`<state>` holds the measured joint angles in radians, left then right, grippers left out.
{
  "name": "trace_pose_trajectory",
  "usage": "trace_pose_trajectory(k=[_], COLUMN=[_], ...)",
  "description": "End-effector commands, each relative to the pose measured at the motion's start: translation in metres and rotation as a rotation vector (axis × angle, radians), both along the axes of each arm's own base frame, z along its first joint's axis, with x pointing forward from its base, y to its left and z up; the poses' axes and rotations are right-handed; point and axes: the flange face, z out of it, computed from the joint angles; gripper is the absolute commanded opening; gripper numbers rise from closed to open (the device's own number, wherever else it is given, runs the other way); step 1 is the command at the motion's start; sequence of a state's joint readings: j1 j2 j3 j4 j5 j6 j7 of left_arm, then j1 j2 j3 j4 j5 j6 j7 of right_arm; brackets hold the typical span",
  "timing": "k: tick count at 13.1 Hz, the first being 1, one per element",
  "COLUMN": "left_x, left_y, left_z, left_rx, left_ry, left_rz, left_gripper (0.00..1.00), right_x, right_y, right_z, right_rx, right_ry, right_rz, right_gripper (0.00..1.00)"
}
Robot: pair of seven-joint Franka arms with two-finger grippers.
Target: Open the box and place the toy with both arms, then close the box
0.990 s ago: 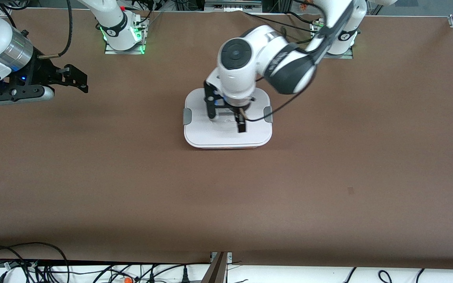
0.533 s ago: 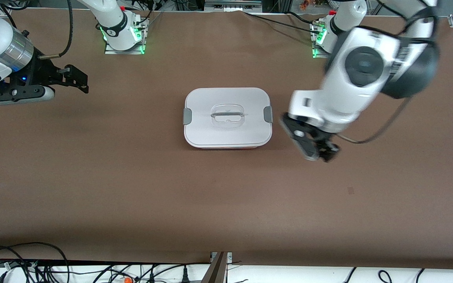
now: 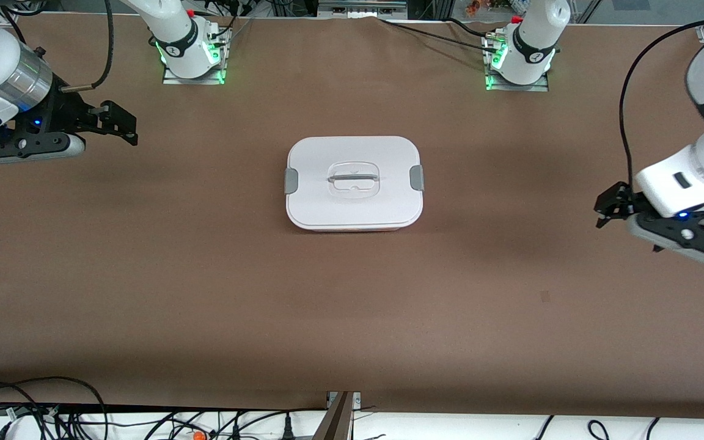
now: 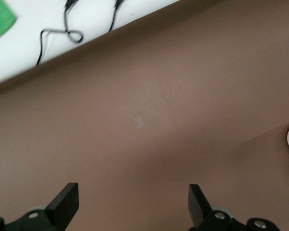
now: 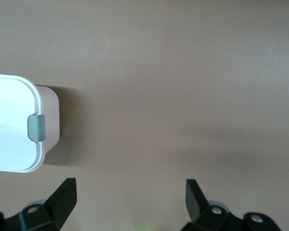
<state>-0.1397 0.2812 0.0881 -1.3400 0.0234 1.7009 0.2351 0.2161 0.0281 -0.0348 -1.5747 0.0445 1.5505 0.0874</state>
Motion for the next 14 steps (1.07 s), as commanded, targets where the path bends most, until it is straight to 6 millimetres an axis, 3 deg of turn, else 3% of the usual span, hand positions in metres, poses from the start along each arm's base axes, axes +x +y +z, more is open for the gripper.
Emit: trace_pose_trajectory(k=[1, 3, 5, 9, 12, 14], left_x=[-0.038, -0.055, -0.055, -0.068, -0.059, -0.057], left_y=[0.024, 0.038, 0.075, 0.073, 0.071, 0.067], left_z=[0.018, 0.028, 0.028, 0.03, 0.015, 0.017], left_rx=[-0.109, -0.114, -0.105, -0.057, -0.049, -0.045], left_ry=[0.039, 0.059, 0.051, 0.114, 0.143, 0.153], left_rz=[0.265, 0.336, 0.385, 0.376, 0.374, 0.368], left_gripper=[1.0, 1.0, 1.0, 1.0, 1.0, 1.0], right_x=[-0.003, -0.003, -0.004, -0.006, -0.007, -0.007], right_y=[0.002, 0.004, 0.005, 0.005, 0.005, 0.005], right_z=[0.004, 0.005, 0.005, 0.009, 0.008, 0.009], right_rx=[-0.012, -0.012, -0.012, -0.011, -0.012, -0.012], right_ry=[-0.013, -0.014, -0.014, -0.017, -0.013, -0.012], right_rz=[-0.012, -0.009, -0.006, -0.006, -0.007, -0.007], right_gripper=[1.0, 1.0, 1.0, 1.0, 1.0, 1.0])
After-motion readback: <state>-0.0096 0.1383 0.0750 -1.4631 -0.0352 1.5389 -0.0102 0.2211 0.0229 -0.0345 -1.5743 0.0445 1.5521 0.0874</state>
